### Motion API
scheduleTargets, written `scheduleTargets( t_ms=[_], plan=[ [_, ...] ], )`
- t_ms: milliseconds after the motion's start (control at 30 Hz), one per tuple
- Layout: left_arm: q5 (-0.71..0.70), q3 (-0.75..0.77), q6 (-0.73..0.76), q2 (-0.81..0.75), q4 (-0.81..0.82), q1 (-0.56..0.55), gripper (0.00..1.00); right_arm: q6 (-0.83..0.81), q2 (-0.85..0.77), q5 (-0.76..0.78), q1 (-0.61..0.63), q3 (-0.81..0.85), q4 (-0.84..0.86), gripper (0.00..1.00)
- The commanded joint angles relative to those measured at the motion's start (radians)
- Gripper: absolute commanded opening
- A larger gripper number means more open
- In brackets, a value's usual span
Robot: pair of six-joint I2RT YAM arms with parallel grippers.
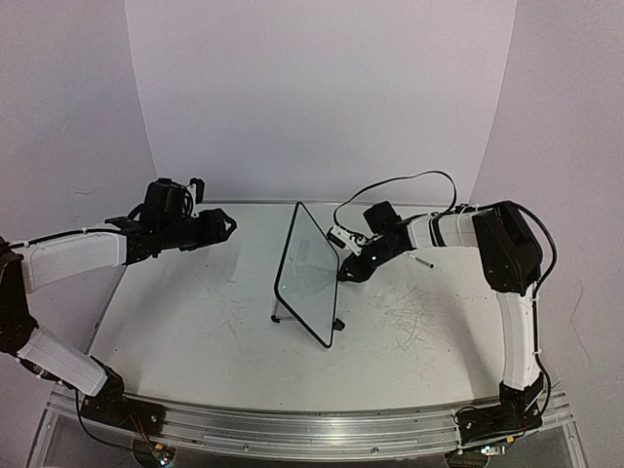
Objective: Write a sentence on the whiteboard
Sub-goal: Move the whiteboard to the center of the board.
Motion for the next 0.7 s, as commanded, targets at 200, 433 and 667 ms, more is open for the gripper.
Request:
scheduleTargets(
  t_ms=[200, 433, 667],
  plan=[
    [-0.032, 0.000, 0.030, -0.036, -0.027, 0.002, 0.70, 0.036, 0.025, -0.073, 0.008, 0.014, -0.014, 0.26],
    [-0.048, 0.005, 0.014, -0.078, -0.029, 0.002, 0.71, 0.089, 0.002, -0.085, 0.008, -0.042, 0.061, 0.14],
    [-0.048, -0.001, -0.032, -0.120, -0.029, 0.002, 0.71, 0.225, -0.106, 0.009, 0.014, -0.242, 0.264, 0.05]
  ],
)
